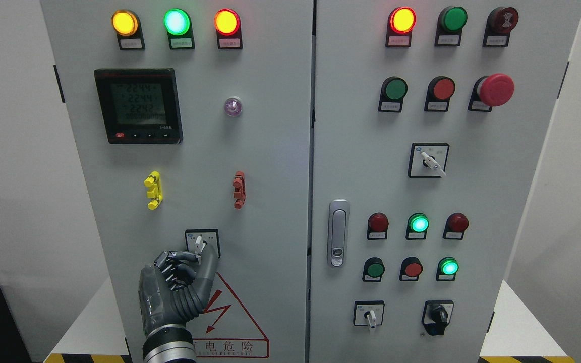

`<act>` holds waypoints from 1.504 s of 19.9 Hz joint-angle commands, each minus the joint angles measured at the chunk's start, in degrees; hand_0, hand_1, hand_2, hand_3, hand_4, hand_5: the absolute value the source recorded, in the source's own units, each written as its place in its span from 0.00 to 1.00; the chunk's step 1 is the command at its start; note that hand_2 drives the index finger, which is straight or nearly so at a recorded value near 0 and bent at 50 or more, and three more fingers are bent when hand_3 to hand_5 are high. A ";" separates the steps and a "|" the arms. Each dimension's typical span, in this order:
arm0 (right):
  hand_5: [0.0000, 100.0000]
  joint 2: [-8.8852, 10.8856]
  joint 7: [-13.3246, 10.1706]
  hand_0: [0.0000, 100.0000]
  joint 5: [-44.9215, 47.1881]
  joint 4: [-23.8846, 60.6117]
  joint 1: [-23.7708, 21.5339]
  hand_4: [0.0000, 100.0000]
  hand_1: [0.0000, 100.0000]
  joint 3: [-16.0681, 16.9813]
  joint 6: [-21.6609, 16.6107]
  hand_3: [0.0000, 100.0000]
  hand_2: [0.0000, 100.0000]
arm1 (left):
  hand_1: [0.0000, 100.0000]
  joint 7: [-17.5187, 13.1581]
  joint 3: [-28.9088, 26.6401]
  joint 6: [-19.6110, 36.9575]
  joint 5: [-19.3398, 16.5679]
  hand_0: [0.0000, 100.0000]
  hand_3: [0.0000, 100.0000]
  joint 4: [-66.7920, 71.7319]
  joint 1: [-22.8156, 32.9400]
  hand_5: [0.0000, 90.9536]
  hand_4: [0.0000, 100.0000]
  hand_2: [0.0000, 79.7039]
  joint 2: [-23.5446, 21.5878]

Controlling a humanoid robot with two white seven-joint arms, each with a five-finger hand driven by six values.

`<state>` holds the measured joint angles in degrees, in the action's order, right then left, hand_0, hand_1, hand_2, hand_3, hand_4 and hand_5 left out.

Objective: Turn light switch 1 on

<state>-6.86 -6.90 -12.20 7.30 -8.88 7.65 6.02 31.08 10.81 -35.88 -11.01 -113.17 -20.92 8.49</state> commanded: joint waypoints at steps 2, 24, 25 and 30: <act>0.00 0.00 0.04 0.05 -0.01 -0.01 0.00 0.00 0.00 0.00 -0.05 0.00 0.00 | 0.63 -0.05 0.09 0.02 0.02 0.38 0.90 -0.03 0.00 0.87 0.88 0.78 0.03; 0.00 0.00 0.04 0.05 -0.01 -0.01 0.00 0.00 0.00 0.00 -0.05 0.00 0.00 | 0.60 -0.23 0.70 0.11 0.20 0.58 0.91 0.14 0.00 0.87 0.89 0.78 0.03; 0.00 0.00 -0.04 0.05 -0.01 -0.01 0.00 0.00 0.00 0.00 -0.05 0.00 0.00 | 0.59 -0.23 0.70 0.11 0.20 0.58 0.91 0.14 0.00 0.87 0.89 0.78 0.03; 0.00 0.00 -0.04 0.05 -0.01 -0.01 0.00 0.00 0.00 0.00 -0.05 0.00 0.00 | 0.57 -0.31 0.70 0.11 0.20 0.61 0.91 0.14 0.00 0.87 0.89 0.78 0.03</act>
<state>-6.85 -6.89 -12.21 7.29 -8.88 7.65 6.02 30.25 11.39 -35.79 -10.81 -113.07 -20.93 8.54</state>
